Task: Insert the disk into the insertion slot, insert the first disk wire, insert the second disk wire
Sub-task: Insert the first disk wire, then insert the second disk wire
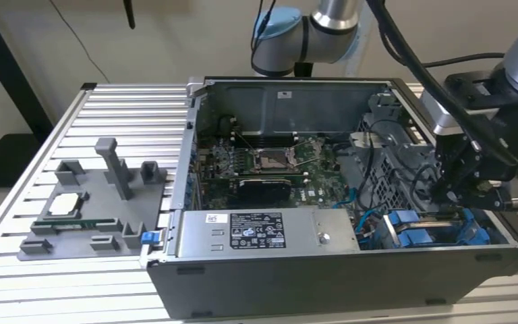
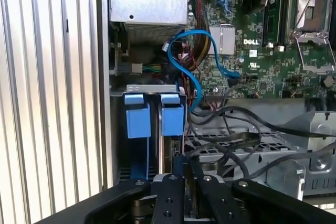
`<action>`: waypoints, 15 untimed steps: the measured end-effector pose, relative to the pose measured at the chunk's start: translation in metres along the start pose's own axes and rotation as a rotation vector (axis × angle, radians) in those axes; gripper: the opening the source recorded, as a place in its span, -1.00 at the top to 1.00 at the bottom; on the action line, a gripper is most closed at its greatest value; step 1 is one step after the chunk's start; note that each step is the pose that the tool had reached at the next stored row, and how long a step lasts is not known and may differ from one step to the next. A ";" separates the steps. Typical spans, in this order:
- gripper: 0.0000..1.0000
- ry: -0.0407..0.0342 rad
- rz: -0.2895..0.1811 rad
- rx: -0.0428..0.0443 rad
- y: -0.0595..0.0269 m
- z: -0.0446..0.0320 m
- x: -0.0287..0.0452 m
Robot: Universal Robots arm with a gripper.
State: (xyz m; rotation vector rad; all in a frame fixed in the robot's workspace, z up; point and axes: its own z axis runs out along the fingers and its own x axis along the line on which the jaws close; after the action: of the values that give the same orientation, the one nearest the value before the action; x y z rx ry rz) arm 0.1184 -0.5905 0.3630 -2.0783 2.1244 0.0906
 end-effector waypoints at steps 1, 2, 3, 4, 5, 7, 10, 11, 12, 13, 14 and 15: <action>1.00 0.0000 0.000 0.0029 0.0001 0.0016 0.0003; 1.00 -0.0001 -0.001 0.0057 0.0002 0.0032 0.0005; 1.00 -0.0001 -0.001 0.0078 0.0003 0.0047 0.0007; 1.00 0.0000 -0.002 0.0094 0.0003 0.0058 0.0009; 1.00 0.0011 -0.002 0.0098 0.0004 0.0064 0.0010; 1.00 0.0024 -0.002 0.0102 0.0005 0.0080 0.0013; 1.00 0.0025 -0.003 0.0155 0.0009 0.0122 0.0020; 1.00 0.0025 -0.003 0.0182 0.0010 0.0134 0.0022; 1.00 0.0023 -0.004 0.0209 0.0010 0.0145 0.0024; 1.00 0.0023 -0.004 0.0235 0.0010 0.0155 0.0025; 1.00 0.0023 -0.005 0.0264 0.0010 0.0164 0.0027; 1.00 0.0022 -0.005 0.0294 0.0011 0.0172 0.0028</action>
State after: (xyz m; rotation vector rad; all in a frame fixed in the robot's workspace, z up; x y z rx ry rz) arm 0.1186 -0.5905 0.3455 -2.0682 2.1088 0.0562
